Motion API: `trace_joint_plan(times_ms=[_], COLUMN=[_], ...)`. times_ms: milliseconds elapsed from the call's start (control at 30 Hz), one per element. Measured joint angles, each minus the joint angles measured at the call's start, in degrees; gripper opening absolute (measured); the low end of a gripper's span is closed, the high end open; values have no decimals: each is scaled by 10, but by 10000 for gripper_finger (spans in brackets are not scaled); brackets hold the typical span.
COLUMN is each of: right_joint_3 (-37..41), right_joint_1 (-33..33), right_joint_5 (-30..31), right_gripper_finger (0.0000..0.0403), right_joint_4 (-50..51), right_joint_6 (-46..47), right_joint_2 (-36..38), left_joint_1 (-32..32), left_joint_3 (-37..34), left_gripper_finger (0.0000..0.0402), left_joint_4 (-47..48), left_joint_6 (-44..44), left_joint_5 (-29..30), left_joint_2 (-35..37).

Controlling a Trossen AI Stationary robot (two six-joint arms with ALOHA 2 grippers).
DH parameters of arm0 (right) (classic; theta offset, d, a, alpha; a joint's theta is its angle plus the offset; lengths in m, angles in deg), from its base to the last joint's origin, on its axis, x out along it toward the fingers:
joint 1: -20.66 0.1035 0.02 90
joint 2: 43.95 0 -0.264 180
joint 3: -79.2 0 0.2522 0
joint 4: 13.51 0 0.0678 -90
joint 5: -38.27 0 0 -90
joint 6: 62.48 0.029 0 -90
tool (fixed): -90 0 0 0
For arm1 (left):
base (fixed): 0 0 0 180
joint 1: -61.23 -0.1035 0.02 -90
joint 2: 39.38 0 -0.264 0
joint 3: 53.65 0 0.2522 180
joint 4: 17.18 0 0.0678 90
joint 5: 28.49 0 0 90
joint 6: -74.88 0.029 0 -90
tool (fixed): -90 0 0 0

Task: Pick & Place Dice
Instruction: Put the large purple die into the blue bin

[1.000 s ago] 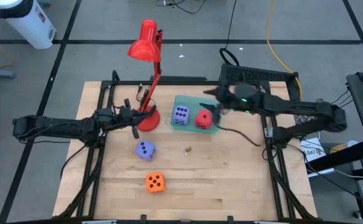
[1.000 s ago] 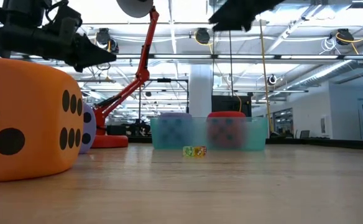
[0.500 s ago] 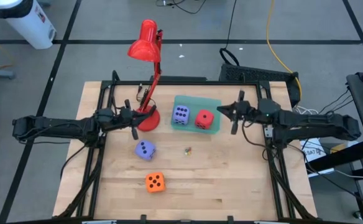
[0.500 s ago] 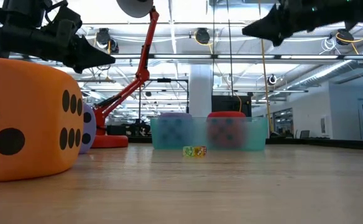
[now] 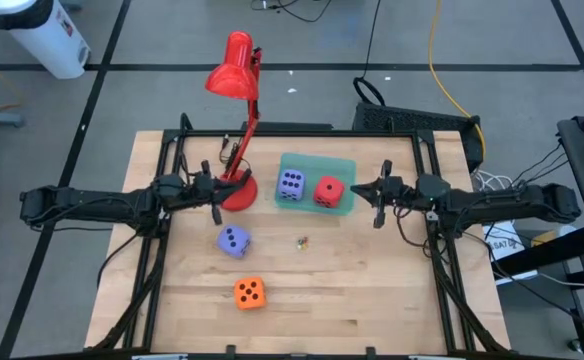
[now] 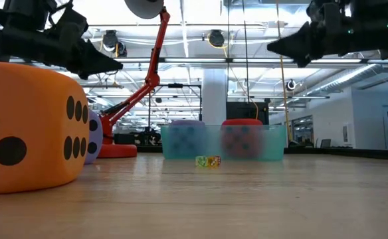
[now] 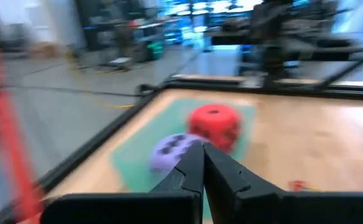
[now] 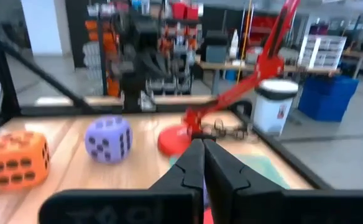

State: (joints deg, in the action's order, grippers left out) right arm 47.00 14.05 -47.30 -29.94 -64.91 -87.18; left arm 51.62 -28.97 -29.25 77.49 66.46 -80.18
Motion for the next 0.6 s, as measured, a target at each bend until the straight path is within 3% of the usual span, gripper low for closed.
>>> trace_joint_plan(times_ms=[67, 167, 600], right_joint_3=[1, 1, 1], right_joint_1=[0, 0, 0], right_joint_5=[0, 1, 18], right_gripper_finger=[2, 1, 1], right_joint_4=[24, 47, 98], right_joint_6=[0, -2, -10], right_joint_2=[6, 18, 56], left_joint_1=[0, 0, 0], left_joint_3=[0, 0, 0], left_gripper_finger=[4, 8, 3], left_joint_4=[-12, -8, 107], left_joint_6=[0, -4, -17], left_joint_5=[-44, -58, -19], left_joint_2=[0, 8, 105])
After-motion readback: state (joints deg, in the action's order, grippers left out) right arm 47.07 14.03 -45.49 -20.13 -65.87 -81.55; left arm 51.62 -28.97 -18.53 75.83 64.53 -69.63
